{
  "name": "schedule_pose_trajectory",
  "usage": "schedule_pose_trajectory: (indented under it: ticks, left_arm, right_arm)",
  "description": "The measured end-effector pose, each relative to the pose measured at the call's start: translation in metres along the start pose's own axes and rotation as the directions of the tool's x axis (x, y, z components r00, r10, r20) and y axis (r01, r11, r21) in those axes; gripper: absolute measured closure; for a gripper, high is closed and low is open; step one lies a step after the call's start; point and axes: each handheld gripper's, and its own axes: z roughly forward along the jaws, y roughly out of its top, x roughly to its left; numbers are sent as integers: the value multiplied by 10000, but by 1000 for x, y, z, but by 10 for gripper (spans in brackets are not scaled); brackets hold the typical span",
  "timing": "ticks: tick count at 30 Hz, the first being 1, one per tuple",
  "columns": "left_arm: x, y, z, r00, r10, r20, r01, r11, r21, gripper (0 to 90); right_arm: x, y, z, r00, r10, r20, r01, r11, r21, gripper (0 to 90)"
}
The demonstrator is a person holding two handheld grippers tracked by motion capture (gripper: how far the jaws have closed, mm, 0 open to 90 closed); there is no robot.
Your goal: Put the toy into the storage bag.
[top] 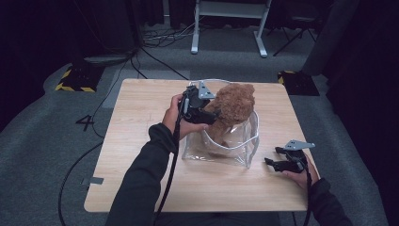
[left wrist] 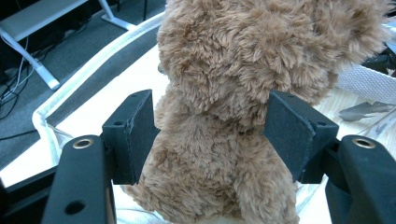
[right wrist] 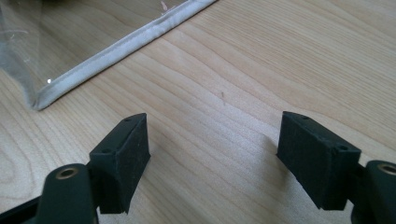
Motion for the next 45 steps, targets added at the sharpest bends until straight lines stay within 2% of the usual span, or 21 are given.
schedule_pose_trajectory:
  ticks: [9, 12, 17, 26, 33, 38, 45]
  left_arm:
    - [2, -1, -11, 9998, -106, -192, 101, 9996, -253, 235]
    - [2, -1, -14, 9985, 34, -555, -41, 9999, -108, 230]
    - [3, -2, -20, 9984, -153, -538, 137, 9994, -314, 220]
    - [3, -5, -27, 9984, -61, -558, 46, 9996, -280, 198]
    - [5, -10, -32, 9992, -12, -403, -3, 9994, -360, 182]
    - [5, -13, -35, 9983, 137, -573, -153, 9995, -277, 178]
    - [7, -16, -40, 9966, 74, -827, -98, 9996, -280, 178]
  right_arm:
    - [0, 0, 0, 10000, 15, -1, -15, 10000, -36, 248]
    - [0, 0, 0, 10000, 9, -5, -9, 10000, -52, 248]
    - [0, -1, 0, 10000, 26, 16, -26, 10000, -75, 248]
    - [0, -1, 0, 10000, 49, 44, -49, 9999, -103, 248]
    - [0, -1, 1, 10000, 60, 46, -59, 9999, -130, 247]
    - [0, -1, 1, 10000, 62, 50, -61, 9999, -133, 247]
    - [0, -1, 1, 10000, 71, 61, -70, 9999, -138, 248]
